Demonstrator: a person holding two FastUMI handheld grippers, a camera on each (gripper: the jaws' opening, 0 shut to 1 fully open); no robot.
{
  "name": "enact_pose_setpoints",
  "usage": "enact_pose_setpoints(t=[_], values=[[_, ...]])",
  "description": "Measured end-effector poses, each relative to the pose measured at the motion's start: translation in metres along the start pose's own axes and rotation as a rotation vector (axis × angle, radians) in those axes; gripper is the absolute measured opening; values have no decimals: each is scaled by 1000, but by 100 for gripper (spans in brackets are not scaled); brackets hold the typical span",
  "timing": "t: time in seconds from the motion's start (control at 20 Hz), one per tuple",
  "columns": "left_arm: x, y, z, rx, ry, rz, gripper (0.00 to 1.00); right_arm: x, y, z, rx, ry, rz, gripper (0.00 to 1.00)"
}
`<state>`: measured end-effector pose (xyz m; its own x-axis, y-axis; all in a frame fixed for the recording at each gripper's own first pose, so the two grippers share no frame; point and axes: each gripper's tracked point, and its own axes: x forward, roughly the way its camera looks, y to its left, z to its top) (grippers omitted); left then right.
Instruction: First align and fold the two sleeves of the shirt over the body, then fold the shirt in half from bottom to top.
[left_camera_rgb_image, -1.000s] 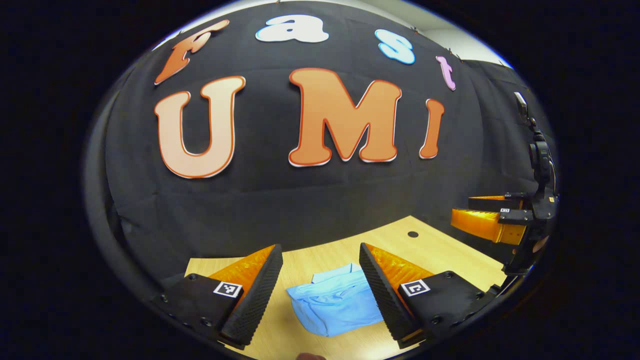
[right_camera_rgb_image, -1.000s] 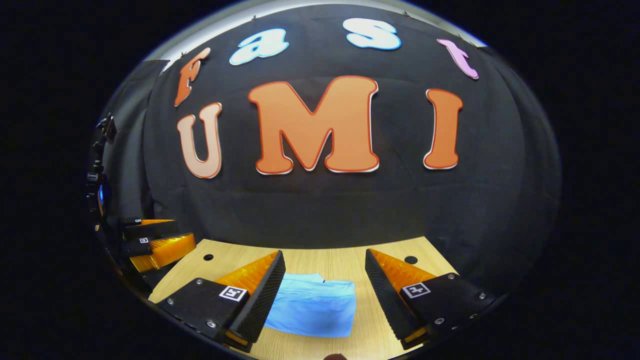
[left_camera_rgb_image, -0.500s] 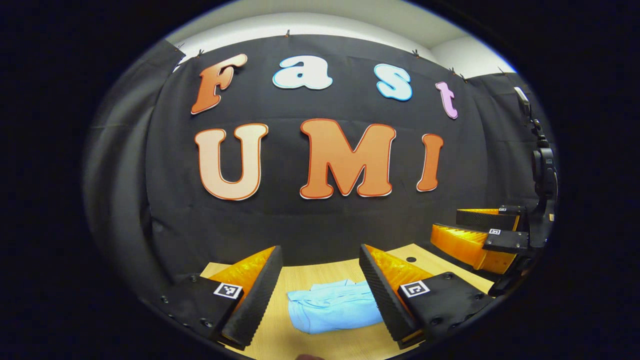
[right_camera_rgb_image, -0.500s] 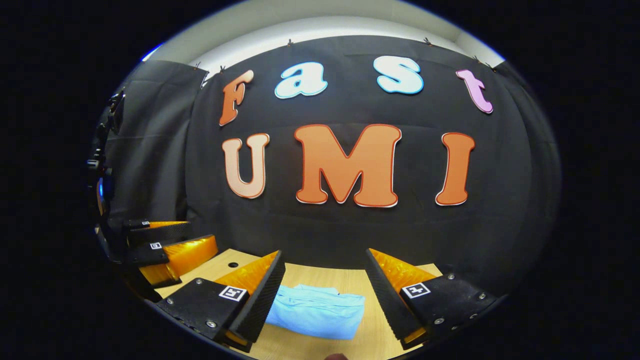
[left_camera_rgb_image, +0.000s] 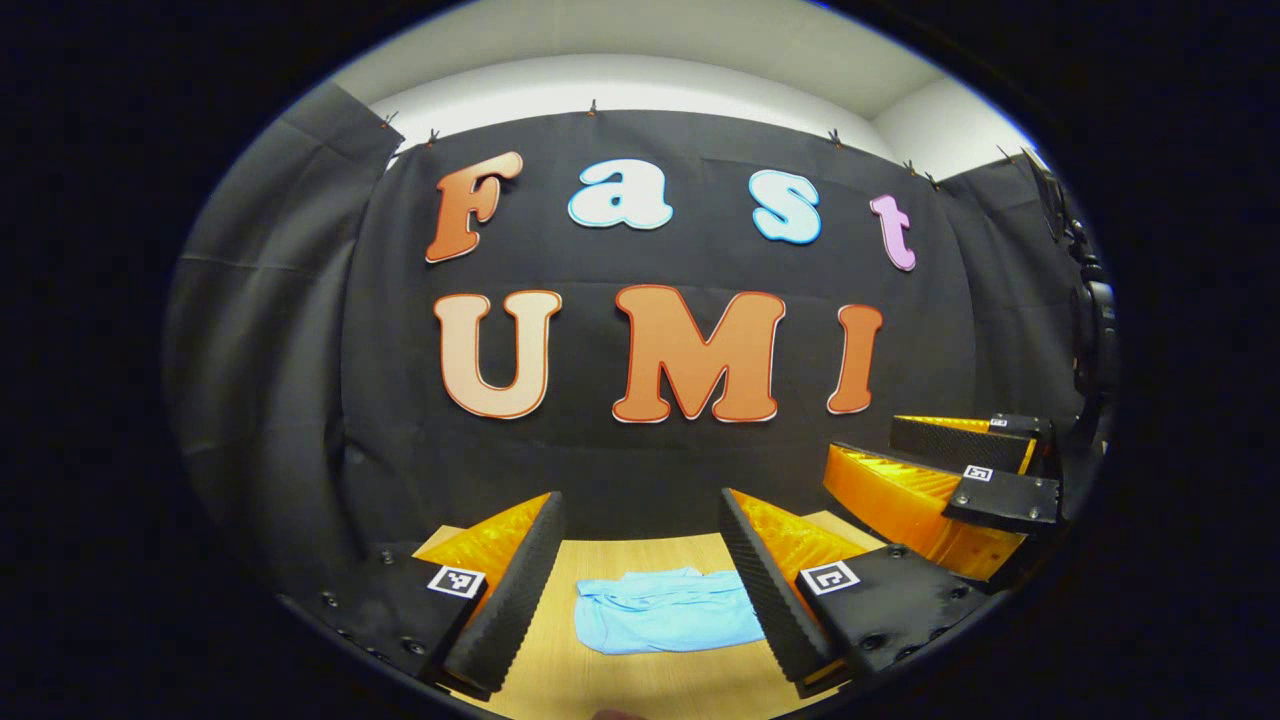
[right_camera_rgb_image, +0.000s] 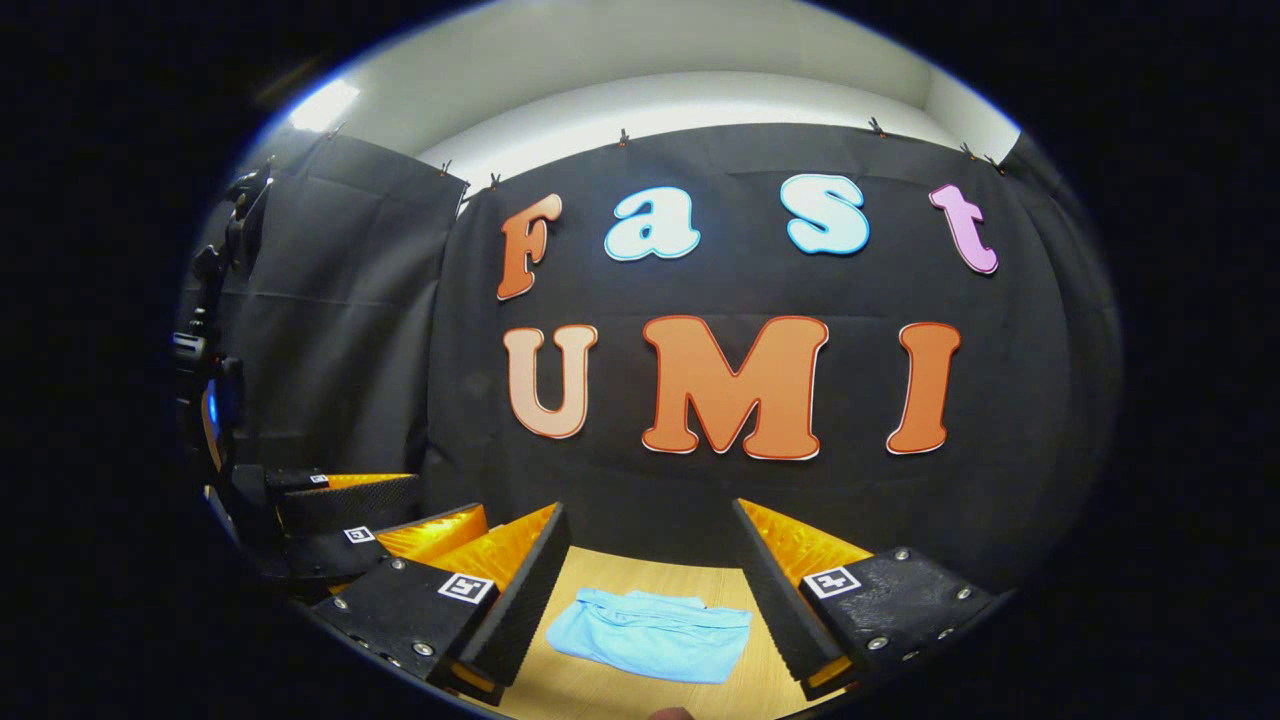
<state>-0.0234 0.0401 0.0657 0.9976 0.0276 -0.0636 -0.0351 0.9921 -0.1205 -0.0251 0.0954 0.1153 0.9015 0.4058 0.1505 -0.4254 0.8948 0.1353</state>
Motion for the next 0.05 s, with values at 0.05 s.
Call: enact_pose_setpoints(t=[0.05], values=[[-4,2,2,-2,0,9,100,-6,3,3,-8,-10,2,97]])
